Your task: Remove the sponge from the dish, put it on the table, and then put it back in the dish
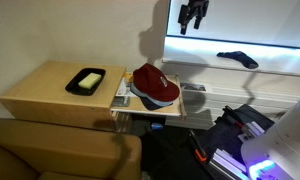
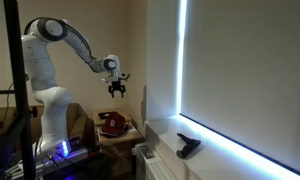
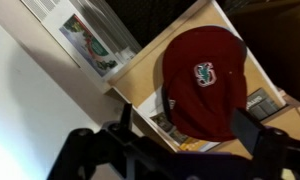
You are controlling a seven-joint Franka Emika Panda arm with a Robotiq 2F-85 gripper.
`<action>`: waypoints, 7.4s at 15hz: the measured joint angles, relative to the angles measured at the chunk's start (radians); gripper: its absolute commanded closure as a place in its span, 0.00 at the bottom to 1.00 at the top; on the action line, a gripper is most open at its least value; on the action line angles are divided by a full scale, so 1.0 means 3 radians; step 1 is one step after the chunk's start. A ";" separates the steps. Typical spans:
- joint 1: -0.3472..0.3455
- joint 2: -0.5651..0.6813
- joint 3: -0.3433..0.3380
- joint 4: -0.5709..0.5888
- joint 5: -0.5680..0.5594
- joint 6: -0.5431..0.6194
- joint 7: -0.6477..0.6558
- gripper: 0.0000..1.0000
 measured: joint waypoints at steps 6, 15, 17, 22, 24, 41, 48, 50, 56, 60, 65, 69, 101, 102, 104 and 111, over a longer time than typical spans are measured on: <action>0.0239 -0.0101 0.0043 0.0011 0.0215 -0.0004 -0.0304 0.00; 0.1002 0.0374 0.0515 0.0135 0.1179 0.0277 -0.0787 0.00; 0.1114 0.0648 0.0659 0.0359 0.1386 0.0417 -0.0806 0.00; 0.1076 0.0708 0.0708 0.0418 0.1391 0.0416 -0.0782 0.00; 0.1070 0.0738 0.0718 0.0419 0.1325 0.0418 -0.0707 0.00; 0.1166 0.2246 0.0678 0.1427 0.0702 0.1608 0.1641 0.00; 0.1663 0.3061 0.0225 0.2559 0.0504 0.1164 0.3346 0.00; 0.1697 0.3199 0.0213 0.2744 0.0504 0.1070 0.3540 0.00; 0.1643 0.3372 0.0201 0.2839 0.0538 0.1075 0.3825 0.00; 0.1588 0.3711 0.0173 0.3090 0.0545 0.1360 0.4175 0.00; 0.1645 0.4127 0.0096 0.3487 0.0540 0.1626 0.4480 0.00; 0.1686 0.4320 0.0038 0.3677 0.0540 0.1626 0.4580 0.00; 0.1604 0.4642 0.0139 0.4266 0.0575 0.1004 0.4580 0.99; 0.1605 0.4634 0.0141 0.4279 0.0575 0.1004 0.4580 0.99; 0.1604 0.4598 0.0140 0.4294 0.0574 0.1004 0.4580 0.99; 0.1538 0.3925 0.0121 0.3910 0.0575 0.0477 0.4491 0.99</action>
